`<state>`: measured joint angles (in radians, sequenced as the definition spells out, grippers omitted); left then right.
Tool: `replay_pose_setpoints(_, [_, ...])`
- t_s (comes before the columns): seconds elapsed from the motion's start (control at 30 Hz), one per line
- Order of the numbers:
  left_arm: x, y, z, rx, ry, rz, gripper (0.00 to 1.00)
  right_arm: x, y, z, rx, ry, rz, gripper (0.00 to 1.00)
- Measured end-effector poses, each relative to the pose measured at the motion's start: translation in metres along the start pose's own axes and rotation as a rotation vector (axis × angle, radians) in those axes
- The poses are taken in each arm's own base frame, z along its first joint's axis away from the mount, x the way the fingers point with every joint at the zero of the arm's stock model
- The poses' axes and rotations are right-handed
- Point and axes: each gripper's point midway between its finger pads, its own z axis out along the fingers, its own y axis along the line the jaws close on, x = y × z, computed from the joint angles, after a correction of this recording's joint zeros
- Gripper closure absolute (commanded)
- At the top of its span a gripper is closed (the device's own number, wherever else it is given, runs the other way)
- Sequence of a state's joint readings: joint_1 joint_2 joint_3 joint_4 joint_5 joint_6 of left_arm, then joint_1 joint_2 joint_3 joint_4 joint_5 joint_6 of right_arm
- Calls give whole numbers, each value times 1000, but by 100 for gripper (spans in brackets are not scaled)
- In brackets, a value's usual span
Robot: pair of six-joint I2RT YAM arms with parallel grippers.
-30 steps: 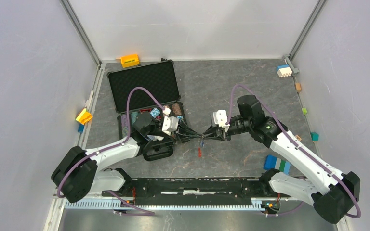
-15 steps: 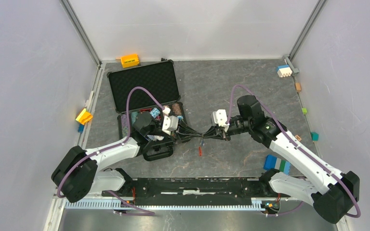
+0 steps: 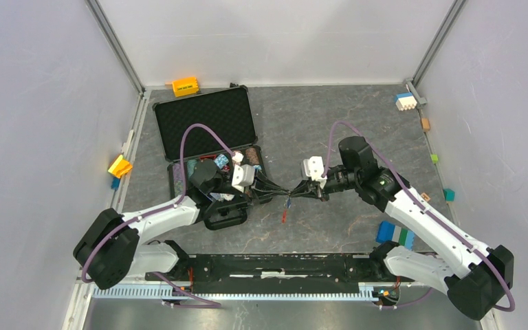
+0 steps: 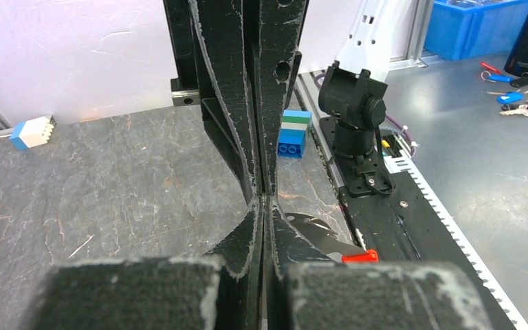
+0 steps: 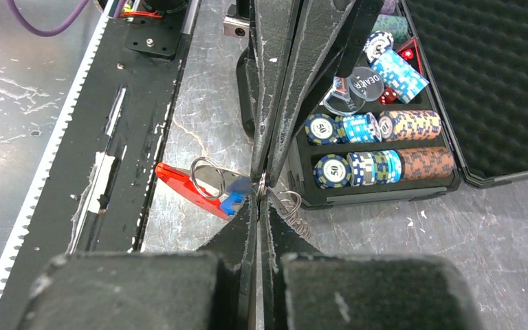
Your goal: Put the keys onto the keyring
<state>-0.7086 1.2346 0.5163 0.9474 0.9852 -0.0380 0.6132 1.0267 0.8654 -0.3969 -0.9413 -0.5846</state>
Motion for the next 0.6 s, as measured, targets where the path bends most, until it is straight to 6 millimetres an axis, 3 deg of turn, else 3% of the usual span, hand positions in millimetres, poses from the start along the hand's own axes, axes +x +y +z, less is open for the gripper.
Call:
replay_pose_setpoints(0.07, [1,2,-1,-11,5,-5,97,1,-2,-1,14,9,-2,100])
replay_pose_setpoints(0.33, [14,7,-8,-36,79,0,70,11,-11,-5,84,89,-7,100])
replay_pose_setpoints(0.6, [20,23,-8,-42,193,42,62,19,-11,-2,117,193,-17,100])
